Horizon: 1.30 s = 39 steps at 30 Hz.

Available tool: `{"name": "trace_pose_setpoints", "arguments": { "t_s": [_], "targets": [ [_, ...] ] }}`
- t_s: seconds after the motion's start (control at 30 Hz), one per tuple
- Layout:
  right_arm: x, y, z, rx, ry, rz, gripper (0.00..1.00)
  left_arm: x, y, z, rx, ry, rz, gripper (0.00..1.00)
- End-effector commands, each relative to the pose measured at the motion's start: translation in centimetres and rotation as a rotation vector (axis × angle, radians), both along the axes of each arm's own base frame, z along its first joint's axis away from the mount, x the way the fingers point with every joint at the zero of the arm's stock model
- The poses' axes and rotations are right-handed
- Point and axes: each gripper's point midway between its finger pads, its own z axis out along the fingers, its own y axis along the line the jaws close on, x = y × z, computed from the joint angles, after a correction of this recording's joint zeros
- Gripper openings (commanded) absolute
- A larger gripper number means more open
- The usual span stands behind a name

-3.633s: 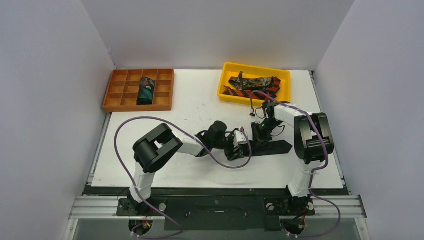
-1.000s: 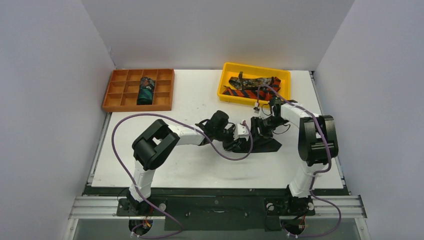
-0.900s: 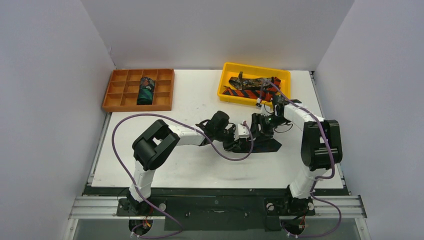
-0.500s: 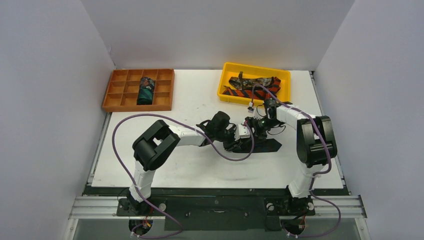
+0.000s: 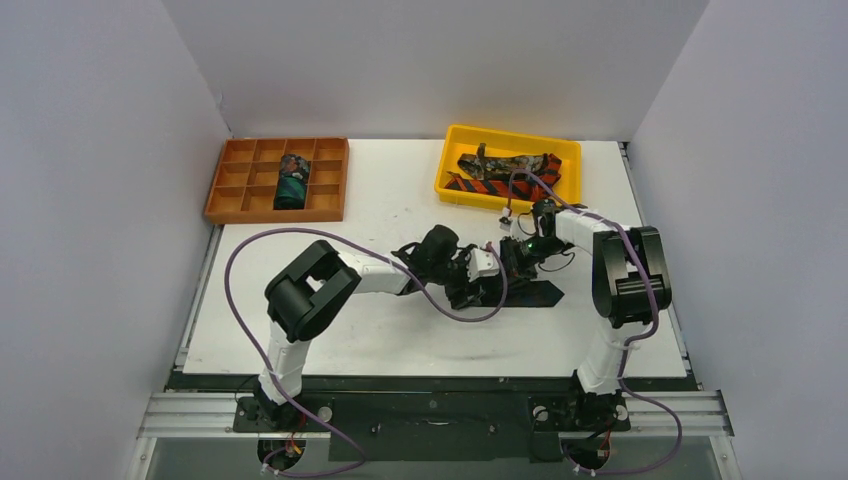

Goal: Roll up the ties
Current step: Roll the tie at the center of the board.

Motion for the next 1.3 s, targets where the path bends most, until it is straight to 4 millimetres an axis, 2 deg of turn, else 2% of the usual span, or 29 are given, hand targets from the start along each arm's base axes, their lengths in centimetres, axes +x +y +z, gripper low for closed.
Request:
{"name": "trace_pose_setpoints", "arguments": {
  "t_s": [0.0, 0.03, 0.07, 0.1, 0.13, 0.2, 0.27, 0.4, 0.43, 0.47, 0.5, 0.53, 0.63, 0.77, 0.9, 1.1, 1.27],
  "targets": [
    [-0.3, -4.3, -4.5, -0.235, 0.004, 0.034, 0.00, 1.0, 1.4, 2.1, -0.009, 0.011, 0.108, 0.76],
    [-0.3, -4.5, -4.7, -0.243, 0.010, 0.035, 0.00, 2.2, 0.9, 3.8, -0.081, -0.005, 0.167, 0.87],
    [-0.2, -4.7, -4.7, -0.253, 0.007, 0.038, 0.00, 2.3, 1.2, 5.2, -0.125, 0.007, 0.221, 0.91],
    [-0.2, -4.8, -4.9, -0.264, 0.008, 0.042, 0.00, 3.3, 1.0, 7.2, -0.202, -0.029, 0.238, 1.00],
    [-0.2, -4.9, -4.9, -0.270, 0.011, 0.048, 0.00, 3.2, 1.2, 9.3, -0.288, -0.050, 0.249, 0.98],
    [-0.3, -5.2, -5.3, -0.286, 0.023, 0.056, 0.00, 3.3, 2.1, 11.9, -0.404, -0.077, 0.288, 0.97],
    [-0.5, -5.5, -5.6, -0.301, 0.034, 0.064, 0.00, 2.9, 2.8, 12.6, -0.422, -0.079, 0.279, 0.97],
    [-0.5, -6.2, -6.3, -0.343, 0.051, 0.070, 0.00, 1.0, 2.3, 11.8, -0.409, -0.004, 0.122, 0.97],
    [-0.4, -6.4, -6.5, -0.361, 0.059, 0.074, 0.00, 0.5, 2.6, 10.9, -0.406, 0.008, 0.115, 0.97],
    [-0.4, -6.5, -6.8, -0.368, 0.068, 0.079, 0.00, 0.4, 2.3, 11.1, -0.439, -0.023, 0.087, 0.97],
    [-0.2, -6.7, -6.7, -0.379, 0.066, 0.083, 0.00, -0.2, 2.5, 10.2, -0.439, -0.028, 0.074, 0.96],
    [-0.2, -6.7, -6.9, -0.382, 0.073, 0.088, 0.00, -0.4, 2.1, 10.5, -0.472, -0.073, 0.042, 0.96],
    [-0.1, -6.5, -6.9, -0.391, 0.080, 0.114, 0.00, -1.3, 1.5, 9.1, -0.473, -0.109, -0.010, 0.97],
    [-0.4, -5.8, -7.1, -0.386, 0.089, 0.154, 0.00, -1.4, 0.2, 8.2, -0.485, -0.161, -0.061, 1.00],
    [-0.8, -4.5, -6.9, -0.369, 0.084, 0.210, 0.00, -1.3, -1.1, 7.9, -0.507, -0.167, -0.082, 0.94],
    [-1.2, -2.7, -6.6, -0.352, 0.071, 0.277, 0.00, -2.1, -1.8, 6.7, -0.497, -0.173, -0.123, 0.94],
    [-1.1, -1.5, -6.5, -0.324, 0.077, 0.270, 0.00, -3.0, -2.1, 5.2, -0.457, -0.151, -0.148, 0.81]
  ]
}}
